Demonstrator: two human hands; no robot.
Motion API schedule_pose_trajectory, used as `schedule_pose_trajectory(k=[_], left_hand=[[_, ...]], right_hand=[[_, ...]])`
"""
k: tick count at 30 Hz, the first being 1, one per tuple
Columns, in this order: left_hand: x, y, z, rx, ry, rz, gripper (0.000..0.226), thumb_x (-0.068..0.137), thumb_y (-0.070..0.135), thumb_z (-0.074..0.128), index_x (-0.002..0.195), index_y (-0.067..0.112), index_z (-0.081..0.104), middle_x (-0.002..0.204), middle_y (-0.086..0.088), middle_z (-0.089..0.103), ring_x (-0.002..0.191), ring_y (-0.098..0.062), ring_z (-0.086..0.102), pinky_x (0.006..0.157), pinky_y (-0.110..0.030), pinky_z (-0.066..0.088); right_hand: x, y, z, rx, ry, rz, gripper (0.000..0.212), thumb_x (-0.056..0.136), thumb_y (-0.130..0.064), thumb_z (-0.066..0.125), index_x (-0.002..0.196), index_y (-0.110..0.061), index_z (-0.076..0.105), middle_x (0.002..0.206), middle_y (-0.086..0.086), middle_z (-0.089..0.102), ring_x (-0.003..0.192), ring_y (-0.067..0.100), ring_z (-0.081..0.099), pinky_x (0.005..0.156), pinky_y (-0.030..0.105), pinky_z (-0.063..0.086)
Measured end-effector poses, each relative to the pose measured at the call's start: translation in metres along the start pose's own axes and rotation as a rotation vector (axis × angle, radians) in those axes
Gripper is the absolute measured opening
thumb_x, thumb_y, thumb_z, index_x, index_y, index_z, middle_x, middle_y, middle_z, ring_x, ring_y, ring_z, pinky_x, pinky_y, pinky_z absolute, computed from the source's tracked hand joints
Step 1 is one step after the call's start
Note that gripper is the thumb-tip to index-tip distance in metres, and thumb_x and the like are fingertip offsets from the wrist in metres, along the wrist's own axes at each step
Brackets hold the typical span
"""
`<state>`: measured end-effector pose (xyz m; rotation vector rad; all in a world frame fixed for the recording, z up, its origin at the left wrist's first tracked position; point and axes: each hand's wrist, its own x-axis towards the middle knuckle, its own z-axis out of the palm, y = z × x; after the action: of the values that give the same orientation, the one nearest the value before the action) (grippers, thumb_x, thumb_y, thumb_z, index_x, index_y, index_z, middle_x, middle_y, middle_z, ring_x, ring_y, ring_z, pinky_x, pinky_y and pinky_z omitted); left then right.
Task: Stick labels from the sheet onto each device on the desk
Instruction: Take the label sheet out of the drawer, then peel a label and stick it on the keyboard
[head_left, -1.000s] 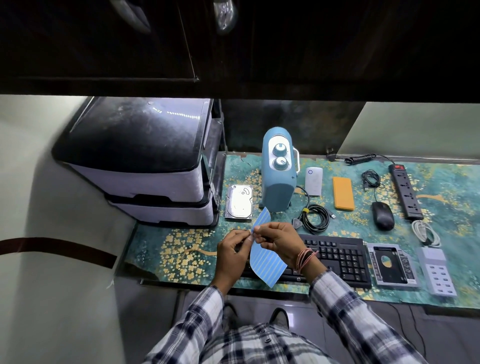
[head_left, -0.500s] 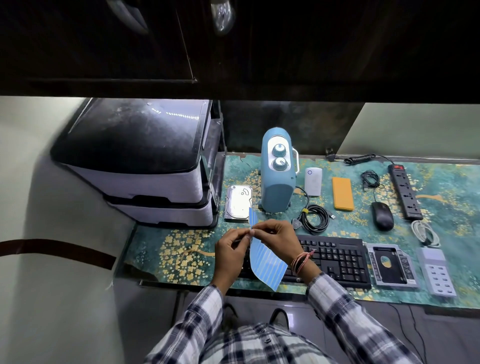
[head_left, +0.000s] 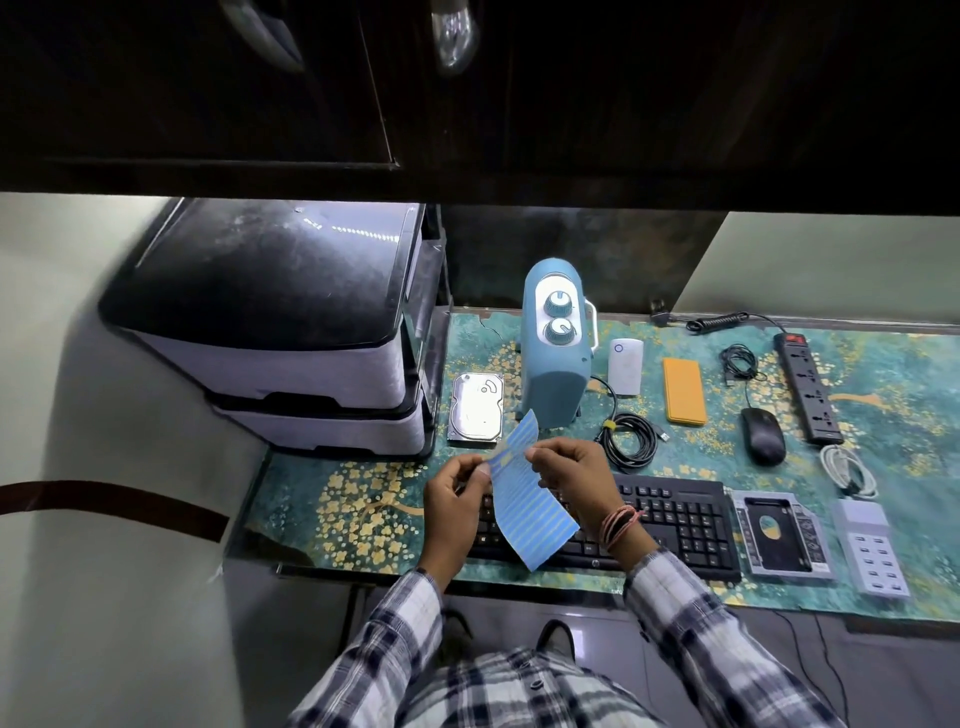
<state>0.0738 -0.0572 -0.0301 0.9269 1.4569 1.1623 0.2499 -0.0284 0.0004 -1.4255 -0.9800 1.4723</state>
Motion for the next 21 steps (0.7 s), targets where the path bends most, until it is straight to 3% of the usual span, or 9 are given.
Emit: schedule_pose_trajectory(k=[3,8,16,21], left_hand=[[0.005,0.001,-0.001,-0.139,0.028,-0.099,0.01,0.098,0.005,0.061,0.094,0.009,0.069,0.09,-0.011,0.073,0.083,-0.025,0.066,0.074,-0.039,0.058],[0.011,0.003,-0.005,-0.302,0.016,-0.256,0.011,0.101,0.006,0.054,0.093,0.008,0.061,0.091,-0.012,0.07,0.084,-0.023,0.067,0.073,-0.034,0.058],[0.016,-0.01,0.001,-0.518,-0.015,-0.485,0.014,0.105,0.006,0.047,0.107,0.007,0.061,0.094,-0.012,0.076,0.088,-0.027,0.073,0.084,-0.051,0.057],[0.026,-0.034,0.002,-0.622,0.12,-0.693,0.018,0.107,0.005,0.04,0.113,0.002,0.056,0.125,-0.021,0.063,0.111,-0.033,0.063,0.091,-0.053,0.048]], right_hand=[[-0.002,0.005,-0.013,0.206,0.028,0.182,0.011,0.086,-0.009,0.071,0.084,0.001,0.073,0.076,0.004,0.066,0.078,0.021,0.059,0.071,0.035,0.052],[-0.009,0.017,-0.033,0.394,0.052,0.362,0.012,0.086,-0.014,0.072,0.09,-0.003,0.075,0.092,0.011,0.066,0.087,0.023,0.06,0.073,0.037,0.053],[-0.024,0.02,-0.039,0.455,0.04,0.315,0.012,0.091,-0.012,0.065,0.09,-0.003,0.073,0.1,0.012,0.07,0.091,0.025,0.063,0.078,0.038,0.052],[-0.027,0.024,-0.042,0.421,0.083,0.309,0.012,0.09,-0.011,0.066,0.092,0.0,0.073,0.097,0.015,0.07,0.085,0.025,0.066,0.071,0.036,0.053]])
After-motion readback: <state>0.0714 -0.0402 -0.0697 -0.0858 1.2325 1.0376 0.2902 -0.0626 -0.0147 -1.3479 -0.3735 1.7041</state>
